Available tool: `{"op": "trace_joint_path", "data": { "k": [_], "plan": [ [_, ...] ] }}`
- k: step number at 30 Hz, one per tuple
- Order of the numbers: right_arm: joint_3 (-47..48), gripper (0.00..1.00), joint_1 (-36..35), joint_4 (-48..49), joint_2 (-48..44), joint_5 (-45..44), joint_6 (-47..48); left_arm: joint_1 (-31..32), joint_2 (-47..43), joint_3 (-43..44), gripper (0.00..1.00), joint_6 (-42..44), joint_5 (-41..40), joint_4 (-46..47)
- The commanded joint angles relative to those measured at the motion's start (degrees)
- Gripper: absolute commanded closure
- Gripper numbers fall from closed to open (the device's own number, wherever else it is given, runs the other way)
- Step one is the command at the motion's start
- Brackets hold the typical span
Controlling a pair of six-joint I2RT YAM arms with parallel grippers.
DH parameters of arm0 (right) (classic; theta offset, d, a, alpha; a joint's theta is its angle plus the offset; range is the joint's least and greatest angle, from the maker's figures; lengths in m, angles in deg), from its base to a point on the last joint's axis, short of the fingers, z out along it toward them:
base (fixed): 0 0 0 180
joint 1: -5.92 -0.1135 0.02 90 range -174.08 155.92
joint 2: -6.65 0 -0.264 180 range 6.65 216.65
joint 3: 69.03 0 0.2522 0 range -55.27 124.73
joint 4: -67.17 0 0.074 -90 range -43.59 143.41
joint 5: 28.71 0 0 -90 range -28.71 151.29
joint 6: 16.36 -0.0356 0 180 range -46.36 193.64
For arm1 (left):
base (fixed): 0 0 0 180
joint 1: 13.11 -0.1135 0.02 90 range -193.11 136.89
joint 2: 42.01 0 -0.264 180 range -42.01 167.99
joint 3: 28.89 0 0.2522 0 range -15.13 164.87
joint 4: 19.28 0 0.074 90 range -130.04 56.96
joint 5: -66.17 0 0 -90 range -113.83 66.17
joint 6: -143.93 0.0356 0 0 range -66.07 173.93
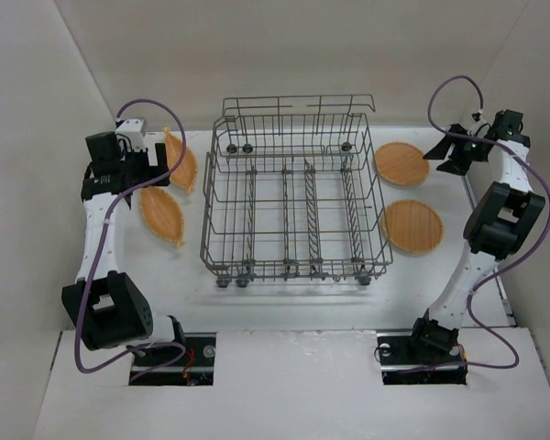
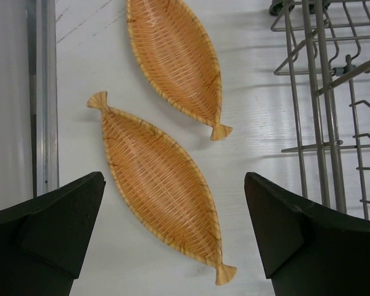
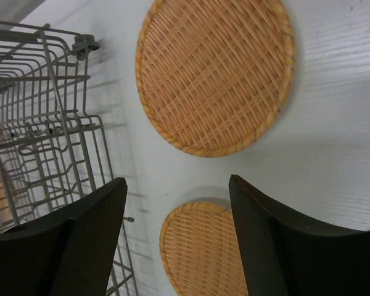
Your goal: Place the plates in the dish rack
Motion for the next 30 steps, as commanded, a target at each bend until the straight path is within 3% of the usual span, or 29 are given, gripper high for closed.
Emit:
{"op": "trace_joint_path", "data": {
  "k": [1, 8, 18, 30],
  "plan": [
    [5.8, 0.28, 1.7, -5.0, 3.8, 7.2, -3.9, -0.2, -2.3, -0.6, 0.00, 2.0, -1.2, 0.2],
    [6.2, 0.35, 2.8, -3.7, 9.0, 8.6, -7.2, -0.5, -3.0, 0.1, 0.00, 3.7, -3.1, -1.1],
    [5.9, 0.37, 3.7, -1.3, 13.6, 11.6, -13.0, -0.1, -2.1, 2.5, 0.00, 4.0, -5.2, -2.1],
    [8.8, 0.45, 5.2, -0.2, 15.5, 2.9, -12.3, -0.8, -1.3, 4.2, 0.00, 4.4, -5.2, -3.7]
  ]
}}
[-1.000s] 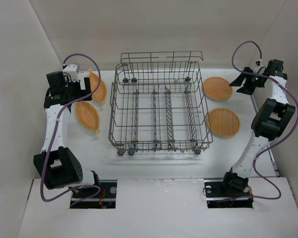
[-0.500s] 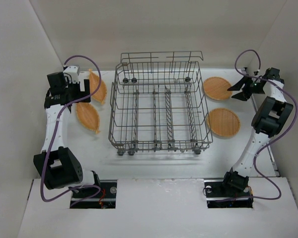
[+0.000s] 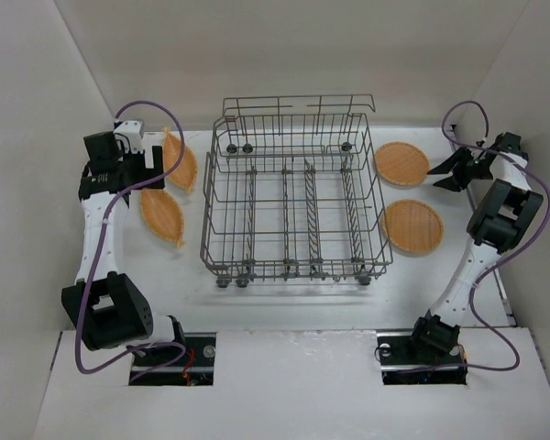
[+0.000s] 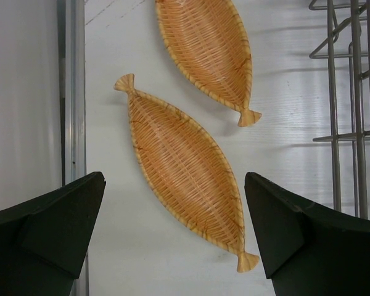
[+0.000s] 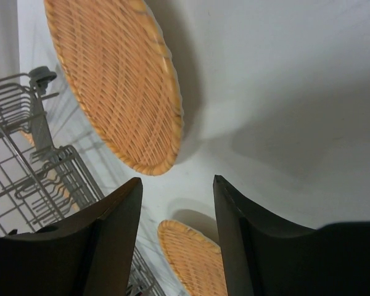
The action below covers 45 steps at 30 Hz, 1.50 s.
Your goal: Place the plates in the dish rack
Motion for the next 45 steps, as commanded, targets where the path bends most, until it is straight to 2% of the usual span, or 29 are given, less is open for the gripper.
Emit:
{"op": "trace_joint_path", "data": {
  "k": [1, 10, 17, 28, 31, 35, 40, 42, 45],
  "plan": [
    [4.6, 0.46, 0.0, 2.9, 0.7, -2.2, -0.6, -0.5, -1.1, 3.5, 0.00, 0.9, -0.3, -0.5],
    [10.7, 0.52, -1.2, 3.9, 6.0, -3.4, -2.1, -2.0, -2.0, 5.0, 0.00, 3.7, -1.3, -3.8],
    [16.4, 0.53, -2.2, 4.1, 9.5, -3.0, -3.6, -2.2, -1.6, 7.0, 0.00, 4.7, -3.3, -5.8],
    [20.2, 0.55, -3.9, 3.1, 11.7, -2.9, -3.7, -2.3, -0.5, 9.0, 0.00, 5.5, -4.9, -5.3],
    [20.9, 0.59, -4.5, 2.5, 11.9, -4.5, -3.3, -2.3, 0.1, 9.8, 0.00, 5.7, -5.0, -5.0],
    [21.9, 0.78, -5.5, 1.2, 12.4, -6.2, -1.5, -2.6, 0.9, 11.2, 0.00, 6.3, -5.2, -4.9],
    [21.5, 0.94, -5.8, 0.6, 12.5, -7.0, -0.4, -3.6, 1.8, 12.0, 0.00, 6.6, -5.3, -4.6],
    [20.9, 1.00, -5.8, 0.1, 12.1, -7.3, 0.5, -3.6, 2.0, 11.9, 0.00, 6.7, -5.3, -4.6],
    [17.6, 1.00, -5.8, 0.2, 9.8, -8.0, 2.1, -3.5, 2.3, 11.4, 0.00, 6.7, -5.3, -4.2]
  ]
}}
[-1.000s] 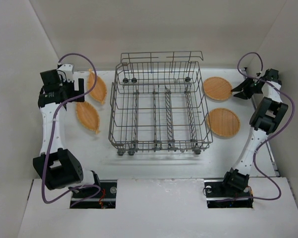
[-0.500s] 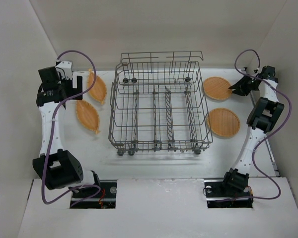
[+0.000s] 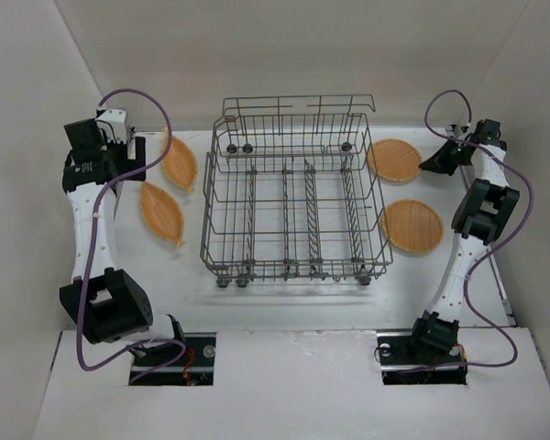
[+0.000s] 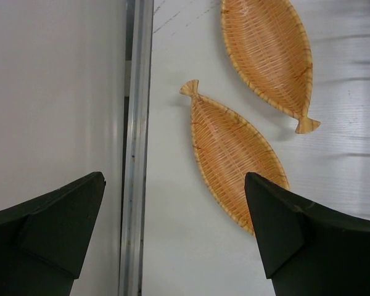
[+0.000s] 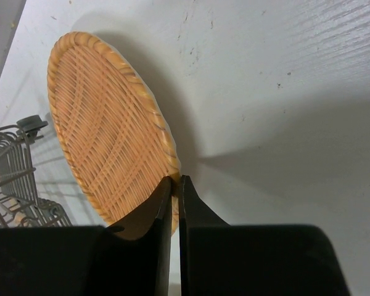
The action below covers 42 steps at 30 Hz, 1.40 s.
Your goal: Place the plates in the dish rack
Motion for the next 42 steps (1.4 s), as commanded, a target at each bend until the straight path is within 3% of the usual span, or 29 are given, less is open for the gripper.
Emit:
{"op": "trace_joint_path", "data": {
  "k": [1, 7, 26, 42],
  "plan": [
    [-2.1, 1.00, -0.2, -0.7, -2.6, -1.7, 2.4, -0.1, -0.2, 1.7, 0.00, 0.6, -0.1, 1.6],
    [-7.5, 1.00, 0.3, 0.8, -9.7, -2.3, 5.3, 1.4, -0.4, -1.1, 0.00, 0.3, 0.1, 2.6],
    [-38.4, 1.00, 0.5, 20.3, -40.7, -9.8, 7.1, 4.2, 0.9, -4.4, 0.00, -1.0, 1.2, 6.3],
    [-50.9, 1.00, -1.0, 24.2, -57.8, -12.3, 13.8, 5.3, 2.0, -5.6, 0.00, -1.4, 2.7, 7.4]
  ]
}}
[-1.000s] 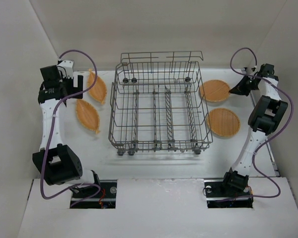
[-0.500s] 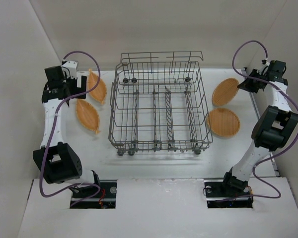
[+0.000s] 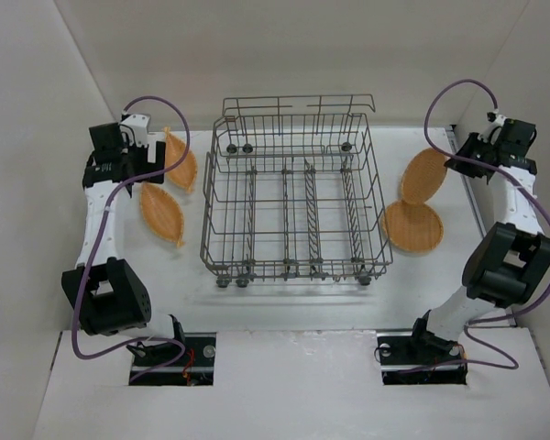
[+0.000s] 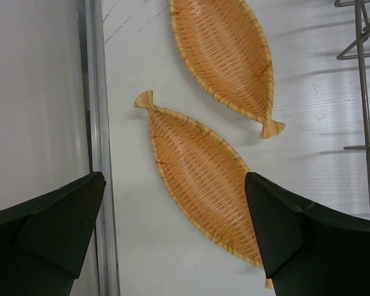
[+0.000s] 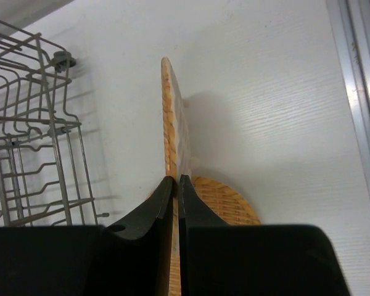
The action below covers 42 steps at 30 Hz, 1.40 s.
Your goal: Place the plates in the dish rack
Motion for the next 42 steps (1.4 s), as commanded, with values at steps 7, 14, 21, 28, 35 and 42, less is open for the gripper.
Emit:
{"op": "trace_joint_path", "data": {
  "k": [7, 14, 21, 28, 35, 42],
  "plan": [
    [-1.3, 1.00, -1.9, 5.9, -11.6, -0.7, 4.0, 0.3, -0.3, -1.9, 0.00, -0.7, 2.0, 2.3],
    [-1.4, 1.00, -5.1, 5.8, -18.4, -2.5, 8.3, 0.3, -0.6, -4.0, 0.00, -0.8, 2.8, 3.6],
    [1.8, 1.00, -7.0, 5.7, -21.4, -4.3, 11.3, 0.1, -1.1, -5.4, 0.00, -0.9, 3.6, 4.3],
    [7.6, 1.00, -8.9, 6.4, -21.2, -4.0, 12.5, -0.6, -2.1, -6.9, 0.00, -0.9, 4.3, 4.4],
    [13.1, 1.00, -15.2, 7.2, -18.4, -3.7, 16.4, -2.1, -3.6, -8.7, 0.00, -0.9, 5.4, 4.4],
    [17.3, 1.00, -23.5, 10.6, -13.8, -2.3, 22.8, -4.5, -5.4, -11.1, 0.00, -0.9, 6.3, 4.6]
  ]
}}
